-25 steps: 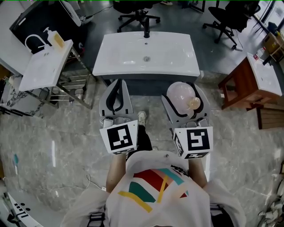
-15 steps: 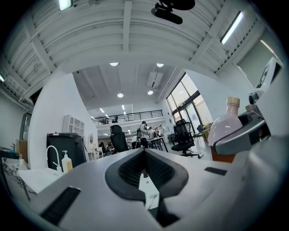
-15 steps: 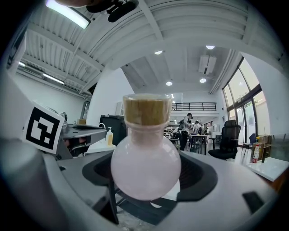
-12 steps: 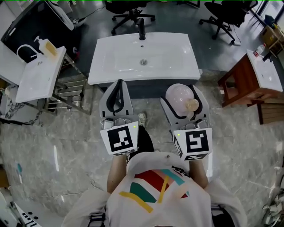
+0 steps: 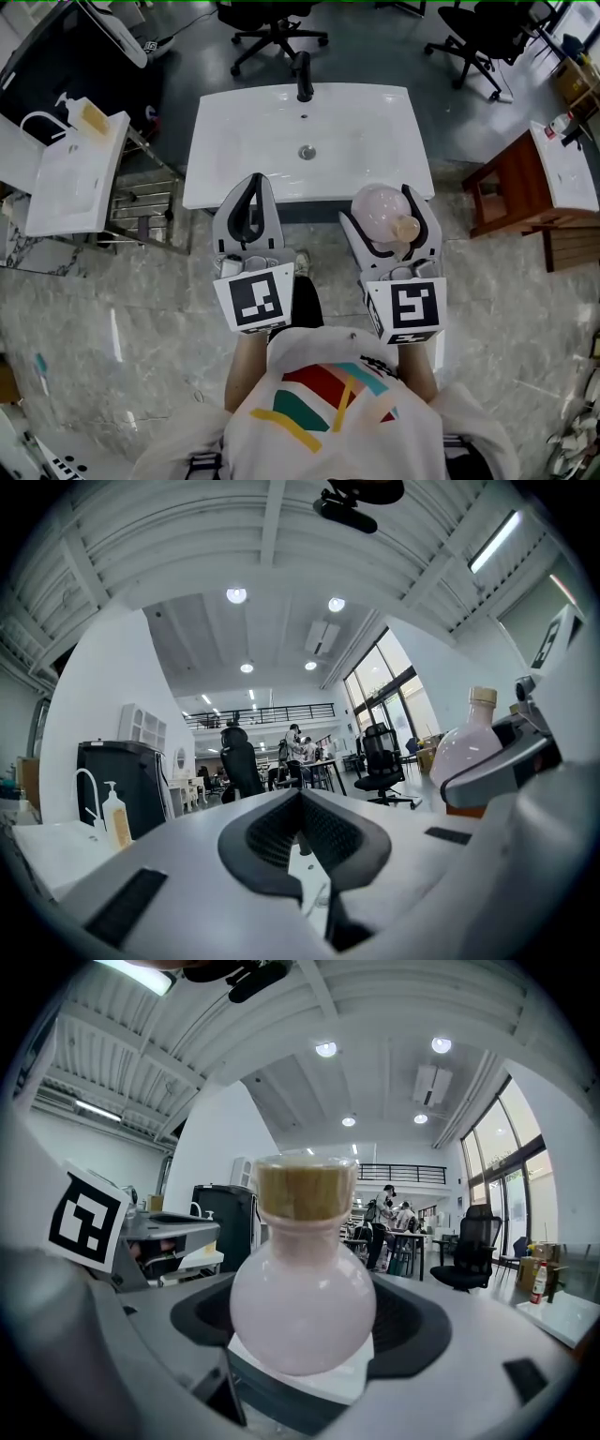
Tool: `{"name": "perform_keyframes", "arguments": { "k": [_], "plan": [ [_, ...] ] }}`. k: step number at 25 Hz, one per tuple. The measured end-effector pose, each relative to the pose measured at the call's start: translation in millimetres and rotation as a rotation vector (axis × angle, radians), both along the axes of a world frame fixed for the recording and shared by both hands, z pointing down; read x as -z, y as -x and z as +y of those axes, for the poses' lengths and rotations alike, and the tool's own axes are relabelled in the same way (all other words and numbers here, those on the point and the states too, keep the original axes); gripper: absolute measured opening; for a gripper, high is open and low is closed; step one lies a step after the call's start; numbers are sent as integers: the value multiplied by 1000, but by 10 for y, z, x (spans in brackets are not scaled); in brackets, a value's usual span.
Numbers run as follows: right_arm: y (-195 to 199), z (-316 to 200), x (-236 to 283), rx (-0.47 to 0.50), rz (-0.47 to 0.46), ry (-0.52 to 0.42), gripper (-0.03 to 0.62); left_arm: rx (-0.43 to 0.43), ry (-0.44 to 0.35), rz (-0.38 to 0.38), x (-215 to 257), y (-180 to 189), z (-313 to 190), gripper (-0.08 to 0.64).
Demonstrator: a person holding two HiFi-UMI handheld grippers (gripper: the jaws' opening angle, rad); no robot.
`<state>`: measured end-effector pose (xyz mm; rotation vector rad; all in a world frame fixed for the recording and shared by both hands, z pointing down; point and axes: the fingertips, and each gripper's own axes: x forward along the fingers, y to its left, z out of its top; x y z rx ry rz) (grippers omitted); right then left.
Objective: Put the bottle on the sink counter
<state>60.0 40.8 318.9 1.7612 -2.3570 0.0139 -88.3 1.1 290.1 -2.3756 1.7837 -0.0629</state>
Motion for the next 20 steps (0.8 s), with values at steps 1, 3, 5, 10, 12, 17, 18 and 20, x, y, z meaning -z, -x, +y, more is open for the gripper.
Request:
{"name": "perform_keyframes", "arguments": {
  "k": [1, 3, 5, 10, 12, 17, 18, 20],
  "plan": [
    [19, -120, 23, 0, 3, 1, 391, 2, 3, 1, 15, 26, -115, 17],
    [82, -365, 77, 0, 5, -2, 391, 5, 7, 3, 45, 101, -351, 17],
    [178, -621, 136, -2, 5, -7, 391, 7, 10, -1, 74, 202, -606, 17],
    [405, -1268, 249, -12, 8, -17, 391, 12, 19, 6, 144, 457, -1278, 17],
    [469, -1505, 286, -16, 13, -20, 391, 7, 16, 10, 179, 529, -1531, 17],
    [515, -1984, 317, -43, 20, -21, 391, -30, -1, -2, 233, 539, -2052, 17],
    [517, -2055, 311, -52, 20, -19, 391, -36, 0, -8, 232, 540, -2128, 17],
    [525, -2174, 292, -67, 19, -16, 391, -41, 3, -8, 224, 562, -2255, 17]
  ]
}}
